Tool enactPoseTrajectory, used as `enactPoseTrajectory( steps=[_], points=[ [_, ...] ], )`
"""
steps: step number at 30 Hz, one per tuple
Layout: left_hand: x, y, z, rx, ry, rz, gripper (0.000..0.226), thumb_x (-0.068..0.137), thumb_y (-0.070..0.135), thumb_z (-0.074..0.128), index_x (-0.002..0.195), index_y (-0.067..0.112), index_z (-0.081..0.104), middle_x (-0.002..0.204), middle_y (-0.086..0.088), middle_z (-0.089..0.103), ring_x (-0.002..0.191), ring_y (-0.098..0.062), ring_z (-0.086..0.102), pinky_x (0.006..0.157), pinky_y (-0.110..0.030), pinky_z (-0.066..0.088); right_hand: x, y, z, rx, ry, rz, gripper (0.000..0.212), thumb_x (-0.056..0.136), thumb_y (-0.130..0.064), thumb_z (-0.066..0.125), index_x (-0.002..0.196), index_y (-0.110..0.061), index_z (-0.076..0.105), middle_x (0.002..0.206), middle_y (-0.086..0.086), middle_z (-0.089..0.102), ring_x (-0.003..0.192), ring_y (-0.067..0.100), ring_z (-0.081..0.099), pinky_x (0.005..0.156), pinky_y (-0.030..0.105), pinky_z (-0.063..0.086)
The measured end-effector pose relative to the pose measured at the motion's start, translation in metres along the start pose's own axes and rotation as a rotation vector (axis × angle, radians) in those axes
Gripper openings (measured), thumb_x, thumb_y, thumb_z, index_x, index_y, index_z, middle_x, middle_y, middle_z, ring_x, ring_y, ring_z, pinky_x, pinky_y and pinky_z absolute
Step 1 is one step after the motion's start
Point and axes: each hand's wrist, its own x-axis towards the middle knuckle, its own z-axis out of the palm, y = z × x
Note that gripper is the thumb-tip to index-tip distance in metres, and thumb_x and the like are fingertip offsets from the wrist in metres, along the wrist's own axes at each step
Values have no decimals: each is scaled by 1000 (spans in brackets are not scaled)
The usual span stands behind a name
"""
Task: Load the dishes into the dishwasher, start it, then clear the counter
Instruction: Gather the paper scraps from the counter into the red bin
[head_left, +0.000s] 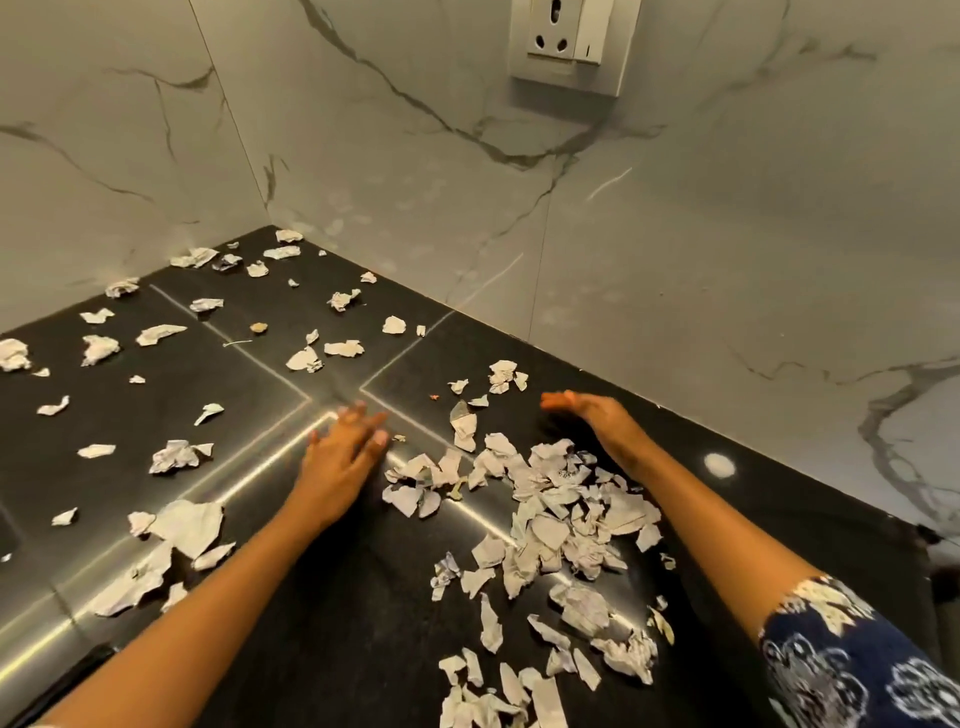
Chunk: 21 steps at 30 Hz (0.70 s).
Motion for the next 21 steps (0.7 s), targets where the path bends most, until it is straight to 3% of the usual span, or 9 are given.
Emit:
enactPoseTrajectory(
  steps=[2, 5, 8, 13, 16, 19, 21],
  points=[
    [12, -18, -5, 170, 154, -223, 58, 95, 55, 35, 145, 26, 33, 158, -7, 16, 147, -24, 8, 115, -52, 1, 28, -4, -2, -146, 78, -14, 39, 96, -42, 44, 128, -23, 55, 140, -1, 48, 131, 16, 43, 109, 32, 33],
    [36, -24, -1, 320, 103, -399, 70, 94, 61, 24, 150, 20, 20, 159, -11, 8, 147, -27, 4, 117, -51, 4, 80, -9, 15, -375, -25, 52, 52, 98, -44, 36, 145, -21, 32, 155, 1, 25, 143, 19, 19, 118, 44, 9],
    [59, -5, 10, 320, -13, -238, 72, 93, 64, 16, 151, 21, 17, 160, -4, 6, 147, -21, 3, 116, -50, 1, 106, -19, 37, -548, -182, 22, 53, 100, -46, 19, 149, -24, 20, 158, -3, 11, 146, 16, 2, 114, 50, -10],
    [41, 30, 32, 257, -242, 92, 106, 65, 86, -17, 150, 29, 12, 156, 10, 3, 145, -9, -1, 116, -40, -3, 67, -21, 60, -576, -408, -106, 50, 100, -46, 13, 146, -31, 24, 156, -10, 13, 144, 9, 0, 114, 48, -14],
    [16, 39, 34, 239, -338, 193, 103, 61, 87, -22, 146, 37, 6, 151, 21, -1, 145, -6, -3, 115, -30, -6, 16, -14, 53, -537, -469, -103, 49, 99, -47, 15, 144, -34, 29, 155, -15, 15, 143, 4, -1, 115, 47, -15],
    [-16, 55, 25, 33, -426, 170, 108, 60, 91, -14, 146, 36, 22, 148, 25, 10, 138, 5, -1, 111, -23, -8, -35, -17, 32, -455, -419, -15, 50, 98, -50, 17, 141, -34, 38, 153, -14, 20, 133, -5, 4, 116, 44, -10],
    [-36, 60, 14, -181, -430, 96, 106, 62, 93, -4, 146, 36, 24, 146, 24, 12, 136, 5, 3, 111, -24, -7, -68, -18, 15, -424, -272, -33, 61, 89, -68, 19, 137, -37, 41, 148, -19, 25, 132, -7, 9, 118, 45, -5]
  ],
)
